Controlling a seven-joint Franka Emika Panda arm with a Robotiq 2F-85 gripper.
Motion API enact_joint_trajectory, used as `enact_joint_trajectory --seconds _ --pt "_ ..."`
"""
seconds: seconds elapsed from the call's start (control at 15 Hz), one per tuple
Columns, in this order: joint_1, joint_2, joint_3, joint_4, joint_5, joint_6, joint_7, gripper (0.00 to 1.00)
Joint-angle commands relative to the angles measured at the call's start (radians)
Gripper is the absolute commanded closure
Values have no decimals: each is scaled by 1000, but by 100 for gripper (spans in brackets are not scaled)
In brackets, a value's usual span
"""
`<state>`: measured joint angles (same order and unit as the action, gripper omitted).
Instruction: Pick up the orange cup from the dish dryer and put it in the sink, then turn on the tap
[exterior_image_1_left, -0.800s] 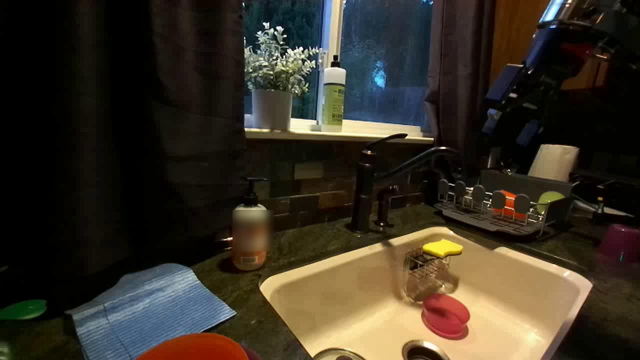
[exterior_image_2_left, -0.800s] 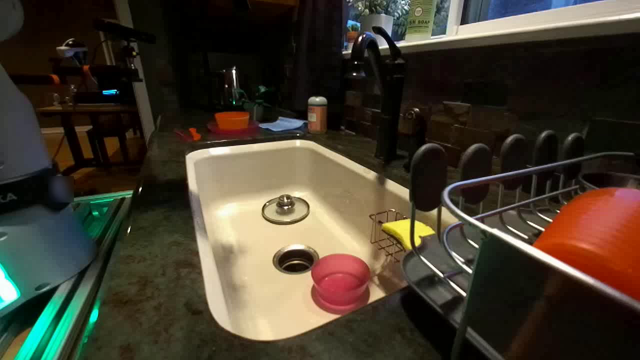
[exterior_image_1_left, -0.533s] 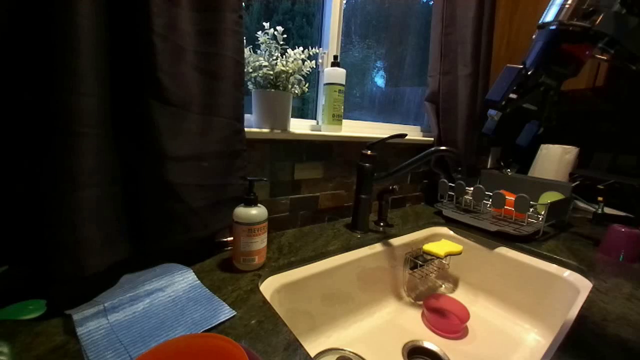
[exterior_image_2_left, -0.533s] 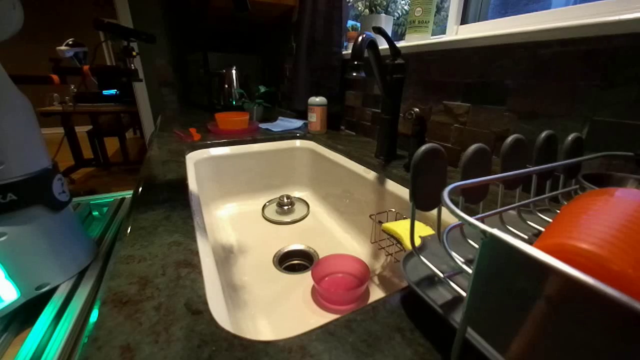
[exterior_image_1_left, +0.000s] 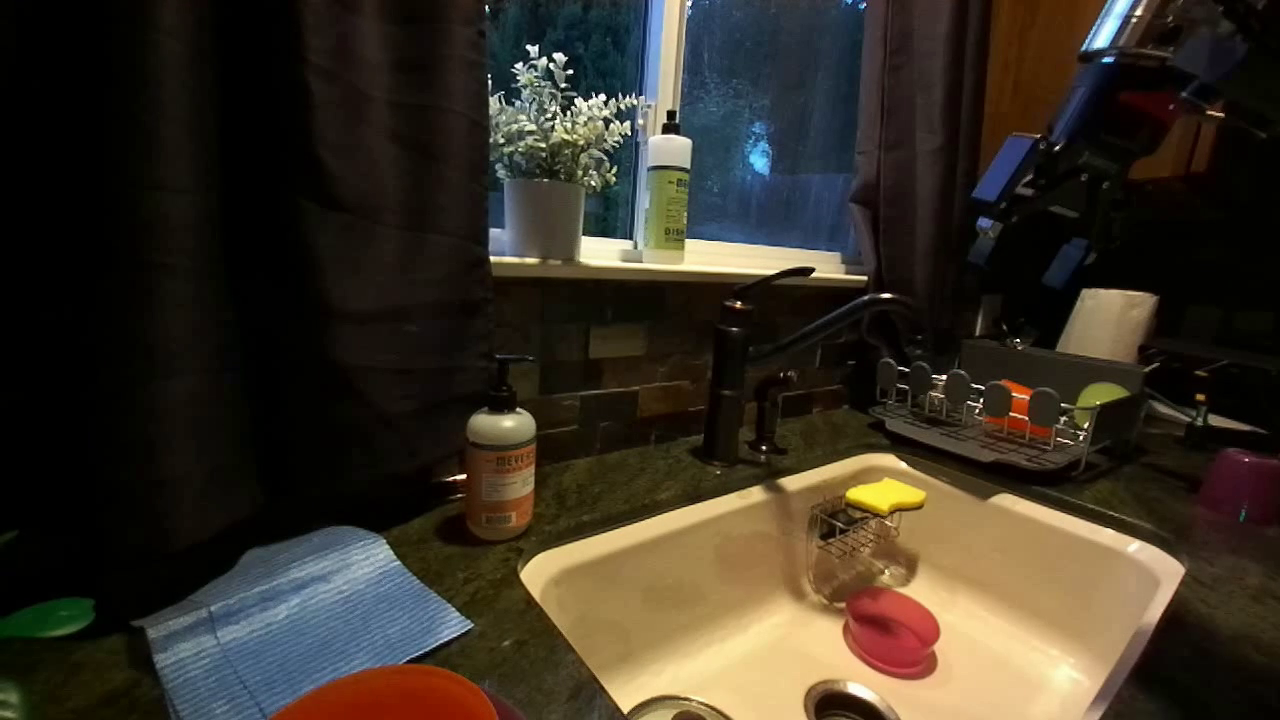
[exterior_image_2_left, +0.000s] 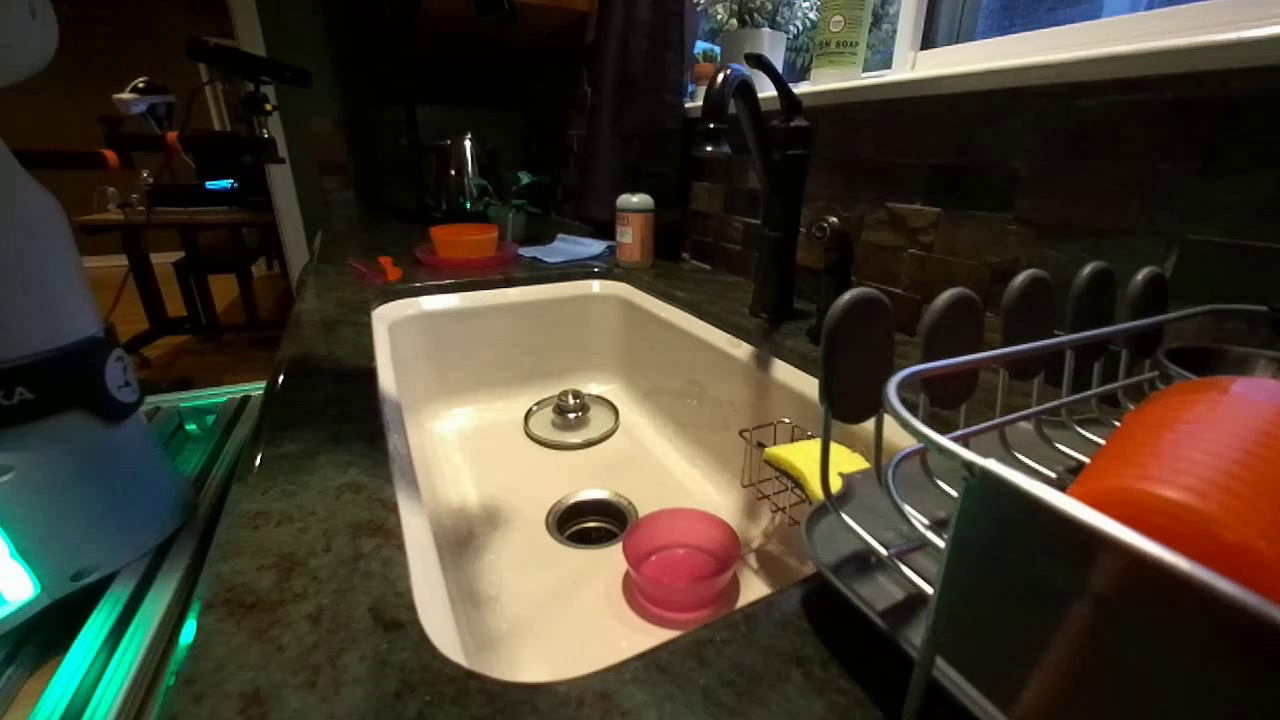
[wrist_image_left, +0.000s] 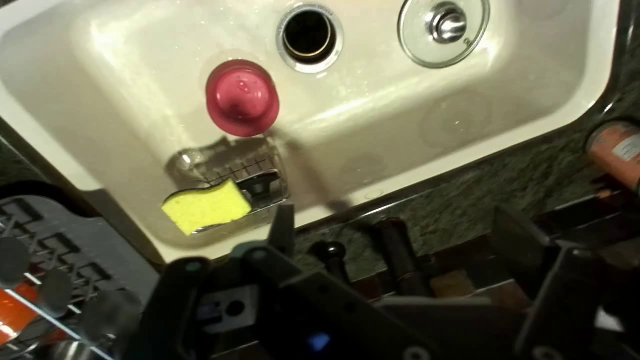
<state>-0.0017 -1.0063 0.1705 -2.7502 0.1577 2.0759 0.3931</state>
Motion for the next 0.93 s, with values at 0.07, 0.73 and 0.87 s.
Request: enact_joint_trajectory --seconds 0.07,0.73,0.87 --pt "-205 -25 -148 6 -77 -34 -8 0" --pt "-362 48 -253 67 -115 -7 -11 0" --pt "-416 129 -288 117 -117 1 32 0"
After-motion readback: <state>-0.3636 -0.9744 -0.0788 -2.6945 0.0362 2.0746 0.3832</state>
